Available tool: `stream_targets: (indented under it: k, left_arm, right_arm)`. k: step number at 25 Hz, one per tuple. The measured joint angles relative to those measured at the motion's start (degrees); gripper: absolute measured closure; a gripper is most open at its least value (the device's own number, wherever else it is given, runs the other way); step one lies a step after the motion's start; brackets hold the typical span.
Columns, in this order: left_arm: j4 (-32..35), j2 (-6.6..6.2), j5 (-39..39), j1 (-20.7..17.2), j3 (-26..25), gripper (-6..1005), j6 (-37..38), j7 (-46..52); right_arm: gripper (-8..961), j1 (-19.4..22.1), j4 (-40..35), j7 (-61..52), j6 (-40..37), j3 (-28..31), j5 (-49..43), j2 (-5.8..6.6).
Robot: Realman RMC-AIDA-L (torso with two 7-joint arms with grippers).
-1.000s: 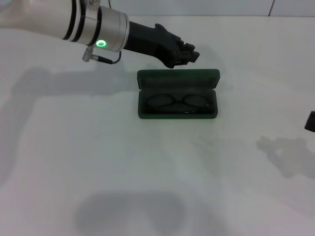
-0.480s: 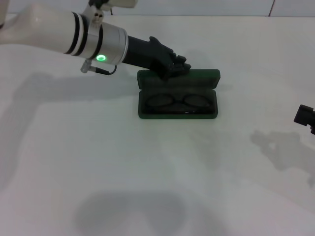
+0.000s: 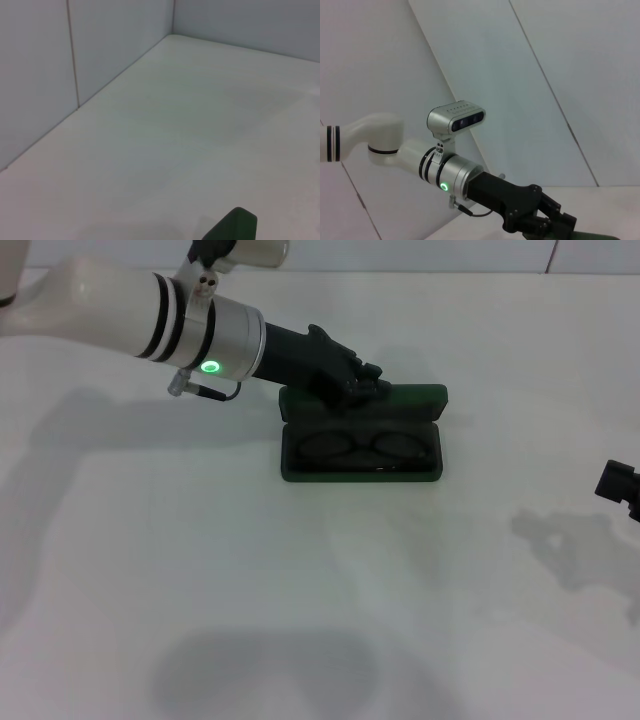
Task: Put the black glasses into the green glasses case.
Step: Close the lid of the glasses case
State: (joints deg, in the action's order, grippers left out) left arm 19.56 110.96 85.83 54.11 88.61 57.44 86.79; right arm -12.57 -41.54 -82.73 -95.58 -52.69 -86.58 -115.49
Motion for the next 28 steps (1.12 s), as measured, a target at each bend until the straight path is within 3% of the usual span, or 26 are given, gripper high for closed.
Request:
stream_targets:
  k: [28]
  left_arm:
    - [1.64,2.33,3.93,-2.23,-0.26,761,9.59,-2.72]
  right_arm:
    - [765,-0.75,0.15,0.12,1.33,-0.56,0.01,0.0]
